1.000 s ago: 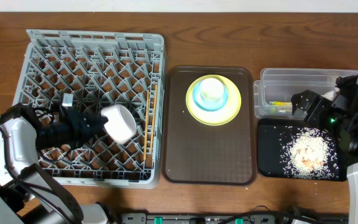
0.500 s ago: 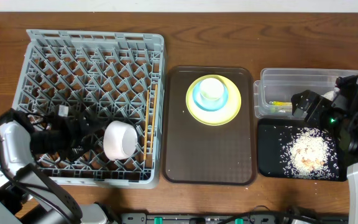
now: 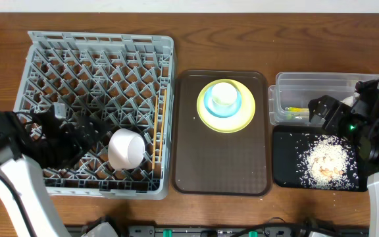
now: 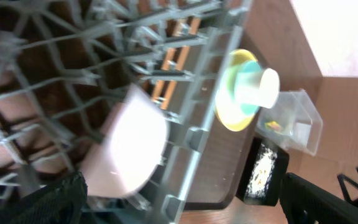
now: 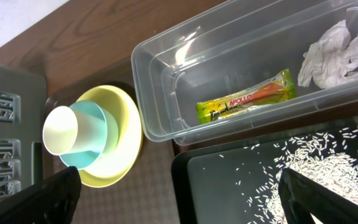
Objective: Sort waste into correct bins and load items into the dishwasher
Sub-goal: 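Lower the white plate upright into the dish rack slots, then open the left gripper and withdraw it up from the rack, then move the left gripper to the white cup and grasp it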
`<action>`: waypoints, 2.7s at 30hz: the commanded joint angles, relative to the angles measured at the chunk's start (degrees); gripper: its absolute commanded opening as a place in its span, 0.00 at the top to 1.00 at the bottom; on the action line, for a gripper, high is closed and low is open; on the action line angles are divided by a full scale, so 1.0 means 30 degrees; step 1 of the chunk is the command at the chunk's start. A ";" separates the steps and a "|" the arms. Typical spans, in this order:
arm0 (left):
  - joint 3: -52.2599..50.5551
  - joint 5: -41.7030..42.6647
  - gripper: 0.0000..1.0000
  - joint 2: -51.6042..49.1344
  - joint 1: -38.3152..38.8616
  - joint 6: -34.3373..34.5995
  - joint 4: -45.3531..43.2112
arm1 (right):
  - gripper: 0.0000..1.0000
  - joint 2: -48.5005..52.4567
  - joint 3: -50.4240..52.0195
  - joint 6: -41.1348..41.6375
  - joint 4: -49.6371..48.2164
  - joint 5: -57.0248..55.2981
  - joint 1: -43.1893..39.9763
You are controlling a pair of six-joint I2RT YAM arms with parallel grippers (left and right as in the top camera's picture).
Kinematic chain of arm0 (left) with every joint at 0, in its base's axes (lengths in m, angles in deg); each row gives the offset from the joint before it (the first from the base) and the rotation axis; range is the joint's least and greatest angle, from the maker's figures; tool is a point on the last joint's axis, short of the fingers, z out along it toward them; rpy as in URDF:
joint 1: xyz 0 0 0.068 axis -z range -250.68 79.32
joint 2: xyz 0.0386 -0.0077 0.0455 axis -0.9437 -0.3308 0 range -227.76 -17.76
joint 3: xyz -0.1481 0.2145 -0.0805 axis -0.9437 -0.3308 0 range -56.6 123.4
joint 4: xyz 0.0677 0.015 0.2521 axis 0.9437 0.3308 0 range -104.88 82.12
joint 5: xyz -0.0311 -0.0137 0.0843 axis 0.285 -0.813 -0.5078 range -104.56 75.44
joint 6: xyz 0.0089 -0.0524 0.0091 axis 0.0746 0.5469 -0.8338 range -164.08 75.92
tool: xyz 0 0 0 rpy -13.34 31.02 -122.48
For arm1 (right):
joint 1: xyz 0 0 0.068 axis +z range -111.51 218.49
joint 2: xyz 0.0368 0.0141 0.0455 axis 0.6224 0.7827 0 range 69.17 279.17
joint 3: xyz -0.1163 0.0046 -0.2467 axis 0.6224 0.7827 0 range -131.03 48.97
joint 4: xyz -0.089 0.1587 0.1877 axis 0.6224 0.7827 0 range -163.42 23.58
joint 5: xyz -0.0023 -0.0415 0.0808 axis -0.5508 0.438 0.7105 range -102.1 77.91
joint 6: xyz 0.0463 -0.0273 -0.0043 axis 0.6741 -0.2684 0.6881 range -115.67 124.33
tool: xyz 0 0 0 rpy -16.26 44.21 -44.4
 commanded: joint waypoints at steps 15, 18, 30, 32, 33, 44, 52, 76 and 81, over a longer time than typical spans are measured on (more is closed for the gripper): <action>-0.0678 -0.3242 0.90 0.2339 0.7504 0.4473 -0.0452 | 0.01 -0.0087 -0.0197 -0.0095 0.0022 0.0146 -0.0095; -0.0678 -0.5166 0.92 0.2193 0.8859 0.5785 -0.0940 | 0.01 -0.0087 -0.0197 -0.0095 0.0022 0.0146 -0.0095; -0.0685 -0.9661 0.92 0.0692 1.3471 0.8801 -0.2288 | 0.01 -0.0087 -0.0197 -0.0095 0.0022 0.0146 -0.0095; -0.0685 -0.9675 0.92 0.0051 1.3850 0.8845 -0.2688 | 0.01 -0.0087 -0.0197 -0.0095 0.0022 0.0146 -0.0095; -0.0685 -0.9850 0.92 -0.0313 1.3988 0.8961 -0.2812 | 0.01 -0.0087 -0.0197 -0.0095 0.0022 0.0146 -0.0095; -0.0678 -1.4622 0.92 -0.4277 1.4331 1.0025 -0.2499 | 0.01 -0.0087 -0.0197 -0.0095 0.0022 0.0146 -0.0095; -0.0124 -2.0334 0.92 -0.4102 1.4294 1.3202 -0.1603 | 0.01 -0.0087 -0.0197 -0.0095 0.0022 0.0146 -0.0095; 1.3799 -1.2837 0.49 -0.6499 1.7668 0.9486 0.0918 | 0.01 -0.0087 -0.0197 -0.0095 0.0022 0.0146 -0.0095; 1.8608 -1.2917 0.44 -1.1205 2.0065 0.8670 0.2892 | 0.01 -0.0087 -0.0197 -0.0095 0.0022 0.0146 -0.0095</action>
